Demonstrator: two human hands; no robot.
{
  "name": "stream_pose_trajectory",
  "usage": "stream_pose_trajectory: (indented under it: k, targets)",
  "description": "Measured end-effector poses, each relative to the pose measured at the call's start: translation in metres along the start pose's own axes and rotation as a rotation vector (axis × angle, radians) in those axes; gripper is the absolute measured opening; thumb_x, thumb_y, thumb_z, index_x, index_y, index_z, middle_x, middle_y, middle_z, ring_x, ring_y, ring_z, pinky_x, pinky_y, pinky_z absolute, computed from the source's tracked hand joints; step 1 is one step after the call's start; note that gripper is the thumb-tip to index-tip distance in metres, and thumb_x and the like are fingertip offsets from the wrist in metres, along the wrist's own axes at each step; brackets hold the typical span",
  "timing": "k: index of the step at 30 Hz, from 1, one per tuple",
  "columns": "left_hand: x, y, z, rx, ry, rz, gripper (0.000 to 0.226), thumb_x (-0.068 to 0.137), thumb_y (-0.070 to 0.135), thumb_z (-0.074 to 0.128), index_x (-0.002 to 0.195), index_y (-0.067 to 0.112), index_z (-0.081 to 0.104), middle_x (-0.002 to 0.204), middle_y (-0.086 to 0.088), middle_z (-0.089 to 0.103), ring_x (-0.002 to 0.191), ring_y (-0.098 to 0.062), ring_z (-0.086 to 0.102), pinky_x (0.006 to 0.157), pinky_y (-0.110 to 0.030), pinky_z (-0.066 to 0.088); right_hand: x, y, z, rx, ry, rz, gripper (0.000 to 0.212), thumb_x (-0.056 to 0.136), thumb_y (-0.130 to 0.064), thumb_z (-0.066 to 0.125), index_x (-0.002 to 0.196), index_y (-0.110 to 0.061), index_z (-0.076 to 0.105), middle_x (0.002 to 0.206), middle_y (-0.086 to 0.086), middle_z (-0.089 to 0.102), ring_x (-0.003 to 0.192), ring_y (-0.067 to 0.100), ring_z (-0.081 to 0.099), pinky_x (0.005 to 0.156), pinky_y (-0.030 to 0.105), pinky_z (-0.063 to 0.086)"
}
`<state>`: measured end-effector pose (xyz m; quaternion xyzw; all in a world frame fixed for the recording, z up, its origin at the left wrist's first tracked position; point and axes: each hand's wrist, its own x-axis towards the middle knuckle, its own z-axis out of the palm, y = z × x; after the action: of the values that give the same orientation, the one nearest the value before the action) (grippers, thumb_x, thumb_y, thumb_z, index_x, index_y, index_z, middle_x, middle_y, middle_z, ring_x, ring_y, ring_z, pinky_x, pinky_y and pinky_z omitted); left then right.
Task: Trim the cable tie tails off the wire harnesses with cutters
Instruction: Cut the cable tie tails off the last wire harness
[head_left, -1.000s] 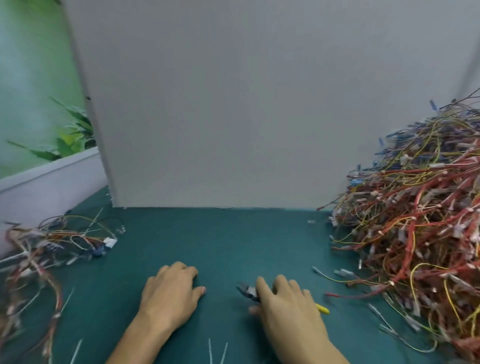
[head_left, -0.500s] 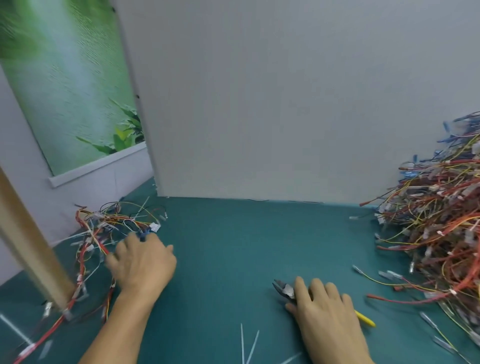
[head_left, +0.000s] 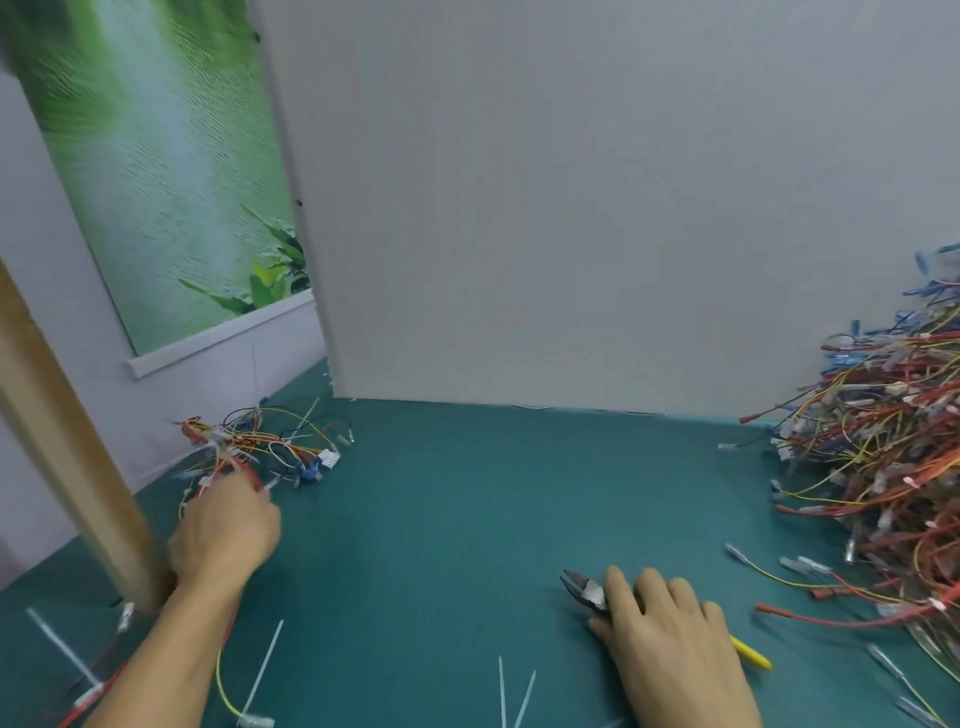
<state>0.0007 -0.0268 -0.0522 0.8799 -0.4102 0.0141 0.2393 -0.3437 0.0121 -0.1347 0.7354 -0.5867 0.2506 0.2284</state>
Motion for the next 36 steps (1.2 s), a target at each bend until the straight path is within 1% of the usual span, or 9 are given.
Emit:
stream_pose_trajectory:
  k: [4, 8, 16, 21, 23, 25, 30, 33, 36]
  targets:
    - [-0.030, 0.040, -0.009, -0.261, 0.201, 0.574, 0.015, 0.092, 0.008, 0.054, 0.101, 0.007, 0.066, 0.095, -0.019, 0.067, 0.085, -0.039, 0.063, 0.073, -0.047, 0.050, 0.003, -0.001, -0.003, -0.009, -0.038, 0.012, 0.047, 0.073, -0.038, 0.038, 0.075, -0.005, 0.072, 0.058, 0.011, 0.051, 0.045, 0.030, 0.049, 0.041, 0.034, 0.036]
    - [-0.091, 0.077, 0.014, -0.162, -0.091, 1.103, 0.045, 0.091, 0.009, 0.049, 0.130, 0.032, 0.053, 0.101, -0.002, 0.058, 0.088, -0.029, 0.059, 0.077, -0.040, 0.048, 0.003, -0.003, -0.010, 0.000, -0.100, 0.030, 0.047, 0.071, -0.039, 0.038, 0.068, -0.005, 0.070, 0.056, 0.010, 0.050, 0.044, 0.030, 0.049, 0.041, 0.033, 0.036]
    - [-0.106, 0.066, 0.050, 0.173, -0.261, 1.014, 0.037, 0.093, 0.008, 0.040, 0.119, 0.030, 0.053, 0.108, 0.001, 0.049, 0.095, -0.027, 0.055, 0.074, -0.031, 0.034, 0.003, 0.000, -0.016, -0.001, -0.202, 0.092, 0.044, 0.069, -0.042, 0.045, 0.064, -0.004, 0.067, 0.056, 0.012, 0.050, 0.046, 0.034, 0.053, 0.042, 0.038, 0.042]
    - [-0.100, 0.062, 0.050, 0.132, -0.326, 0.968, 0.023, 0.101, 0.030, 0.039, 0.112, 0.026, 0.058, 0.108, 0.002, 0.051, 0.099, -0.024, 0.055, 0.079, -0.034, 0.044, 0.006, -0.001, -0.028, 0.048, -0.377, 0.096, 0.042, 0.072, -0.044, 0.050, 0.067, -0.007, 0.068, 0.058, 0.011, 0.052, 0.050, 0.035, 0.057, 0.044, 0.039, 0.044]
    - [-0.098, 0.060, 0.052, 0.126, -0.318, 0.964, 0.024, 0.101, 0.030, 0.039, 0.111, 0.027, 0.060, 0.106, 0.003, 0.052, 0.097, -0.024, 0.055, 0.081, -0.033, 0.043, 0.011, 0.001, -0.039, 0.037, -0.454, 0.053, 0.031, 0.080, -0.051, 0.064, 0.076, -0.020, 0.059, 0.073, 0.002, 0.051, 0.072, 0.034, 0.063, 0.058, 0.039, 0.046]
    - [-0.096, 0.058, 0.054, 0.149, -0.272, 0.962, 0.025, 0.099, 0.021, 0.040, 0.109, 0.028, 0.061, 0.105, 0.004, 0.052, 0.097, -0.024, 0.054, 0.086, -0.034, 0.040, 0.016, 0.013, -0.045, 0.077, -0.555, 0.129, 0.030, 0.090, -0.059, 0.050, 0.084, -0.031, 0.040, 0.087, -0.007, 0.042, 0.103, 0.022, 0.059, 0.073, 0.033, 0.043]
    - [-0.081, 0.053, 0.051, 0.283, -0.133, 0.822, 0.035, 0.085, 0.006, 0.044, 0.106, 0.028, 0.062, 0.113, 0.007, 0.054, 0.109, -0.023, 0.044, 0.096, -0.038, 0.024, 0.038, 0.059, -0.071, 0.220, -0.863, 0.130, 0.015, 0.075, -0.055, 0.057, 0.070, -0.041, 0.052, 0.088, -0.009, 0.060, 0.089, 0.008, 0.060, 0.079, 0.023, 0.049]
    - [-0.081, 0.052, 0.048, 0.266, -0.131, 0.762, 0.040, 0.081, 0.009, 0.048, 0.115, 0.029, 0.059, 0.120, 0.008, 0.049, 0.119, -0.022, 0.039, 0.113, -0.050, 0.007, 0.058, 0.066, -0.071, 0.190, -0.709, 0.194, 0.025, 0.083, -0.050, 0.064, 0.070, -0.031, 0.054, 0.074, -0.004, 0.062, 0.073, 0.009, 0.058, 0.067, 0.025, 0.048]
    - [-0.093, 0.059, 0.053, 0.104, -0.187, 0.911, 0.033, 0.090, 0.020, 0.044, 0.120, 0.028, 0.055, 0.122, 0.008, 0.050, 0.118, -0.019, 0.043, 0.109, -0.036, 0.018, 0.078, 0.054, -0.055, 0.210, -0.499, 0.243, 0.028, 0.089, -0.040, 0.062, 0.069, -0.025, 0.050, 0.070, -0.004, 0.056, 0.070, 0.023, 0.053, 0.060, 0.035, 0.041]
